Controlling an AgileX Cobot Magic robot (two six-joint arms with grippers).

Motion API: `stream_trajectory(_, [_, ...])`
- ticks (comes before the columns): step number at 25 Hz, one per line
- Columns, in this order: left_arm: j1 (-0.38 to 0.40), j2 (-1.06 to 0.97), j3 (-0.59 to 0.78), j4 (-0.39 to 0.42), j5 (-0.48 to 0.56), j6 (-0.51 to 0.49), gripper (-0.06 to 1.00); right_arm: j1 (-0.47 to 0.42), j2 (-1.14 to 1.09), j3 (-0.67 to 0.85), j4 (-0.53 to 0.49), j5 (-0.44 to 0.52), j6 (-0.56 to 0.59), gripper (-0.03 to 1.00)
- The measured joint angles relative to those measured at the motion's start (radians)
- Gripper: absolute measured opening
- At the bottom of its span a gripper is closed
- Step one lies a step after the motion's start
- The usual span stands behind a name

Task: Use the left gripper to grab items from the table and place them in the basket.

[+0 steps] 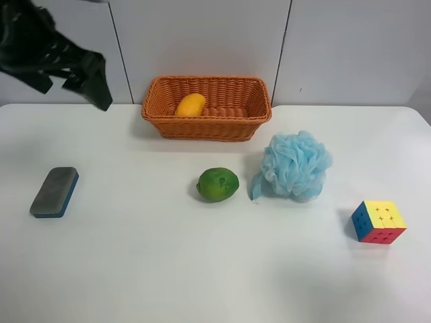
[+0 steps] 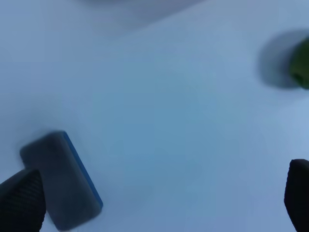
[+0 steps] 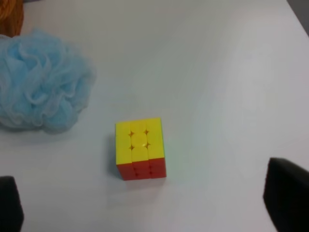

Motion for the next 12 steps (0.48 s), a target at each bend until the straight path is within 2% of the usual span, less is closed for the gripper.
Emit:
stream_trajectory(5, [0.0, -0.331, 0.289, -0.044, -0.03, 0.005, 0.99, 0.0, 0.0, 0.0, 0.0, 0.0, 0.0, 0.99])
stream_trajectory(12, [0.0, -0.732, 0.508, -0.048, -0.005, 0.005, 0.99, 0.0, 0.0, 0.0, 0.0, 0.0, 0.0, 0.99])
